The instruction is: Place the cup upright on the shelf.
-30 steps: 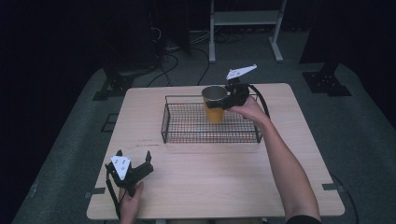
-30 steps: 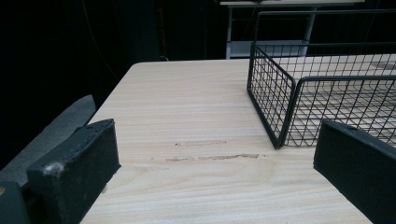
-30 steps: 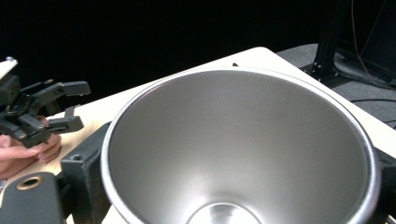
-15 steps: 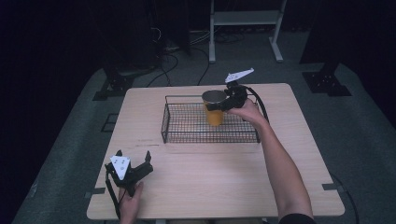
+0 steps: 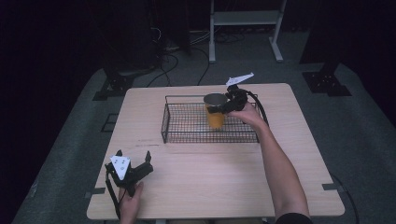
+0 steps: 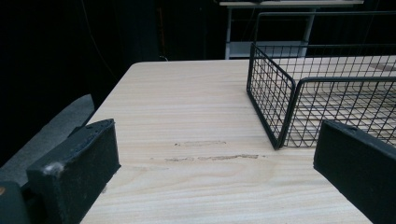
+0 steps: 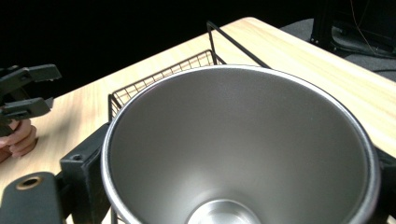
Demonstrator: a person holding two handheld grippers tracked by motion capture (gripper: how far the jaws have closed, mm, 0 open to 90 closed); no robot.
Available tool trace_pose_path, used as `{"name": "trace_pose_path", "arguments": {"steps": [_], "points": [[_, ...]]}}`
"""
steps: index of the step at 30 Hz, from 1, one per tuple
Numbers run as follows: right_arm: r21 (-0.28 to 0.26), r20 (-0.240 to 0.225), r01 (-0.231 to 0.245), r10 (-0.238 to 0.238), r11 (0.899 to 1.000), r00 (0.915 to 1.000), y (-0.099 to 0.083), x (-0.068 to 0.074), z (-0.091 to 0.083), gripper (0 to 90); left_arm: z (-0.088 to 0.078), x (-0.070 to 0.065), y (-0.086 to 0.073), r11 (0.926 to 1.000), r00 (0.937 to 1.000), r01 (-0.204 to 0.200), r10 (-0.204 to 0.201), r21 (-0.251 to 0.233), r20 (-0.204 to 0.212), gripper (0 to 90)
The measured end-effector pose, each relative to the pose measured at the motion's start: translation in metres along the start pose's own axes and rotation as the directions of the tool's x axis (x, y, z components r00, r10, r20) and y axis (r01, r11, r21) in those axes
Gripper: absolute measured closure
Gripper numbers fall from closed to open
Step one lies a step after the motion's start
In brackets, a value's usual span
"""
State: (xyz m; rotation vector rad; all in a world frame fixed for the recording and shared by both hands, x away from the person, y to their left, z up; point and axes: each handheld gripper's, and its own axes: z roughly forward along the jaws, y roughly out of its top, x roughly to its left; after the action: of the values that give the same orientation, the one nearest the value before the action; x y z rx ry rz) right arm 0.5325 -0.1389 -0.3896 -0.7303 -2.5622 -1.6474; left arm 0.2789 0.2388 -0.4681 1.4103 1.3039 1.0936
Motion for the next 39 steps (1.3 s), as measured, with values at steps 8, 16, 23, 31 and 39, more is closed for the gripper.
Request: {"name": "trace_pose_path", "arguments": {"steps": [8, 16, 23, 31, 39], "points": [[0.038, 0.002, 0.008, -0.008, 0.999, 1.0000, -0.006, -0.001, 0.008, 9.3, 0.000, 0.000, 0.000, 1.0000, 1.0000, 0.003, -0.003, 0.001, -0.001, 0.0], [0.058, 0.005, 0.011, -0.011, 0.998, 0.9999, -0.009, -0.002, 0.014, 9.2, 0.000, 0.000, 0.000, 1.0000, 1.0000, 0.003, -0.003, 0.000, 0.001, 0.0], [0.069, 0.009, 0.020, -0.020, 0.997, 0.9997, -0.010, -0.001, 0.018, 8.9, 0.000, 0.000, 0.000, 1.0000, 1.0000, 0.002, -0.002, 0.001, 0.000, 0.0], [0.097, 0.012, 0.046, -0.048, 0.994, 0.9988, -0.014, 0.001, 0.025, 8.9, 0.000, 0.001, 0.000, 1.0000, 1.0000, 0.006, -0.006, 0.001, -0.001, 0.0], [0.097, 0.035, 0.050, -0.053, 0.994, 0.9980, -0.021, 0.000, 0.023, 8.9, 0.000, 0.001, 0.000, 1.0000, 1.0000, 0.007, -0.007, 0.000, -0.001, 0.0]]}}
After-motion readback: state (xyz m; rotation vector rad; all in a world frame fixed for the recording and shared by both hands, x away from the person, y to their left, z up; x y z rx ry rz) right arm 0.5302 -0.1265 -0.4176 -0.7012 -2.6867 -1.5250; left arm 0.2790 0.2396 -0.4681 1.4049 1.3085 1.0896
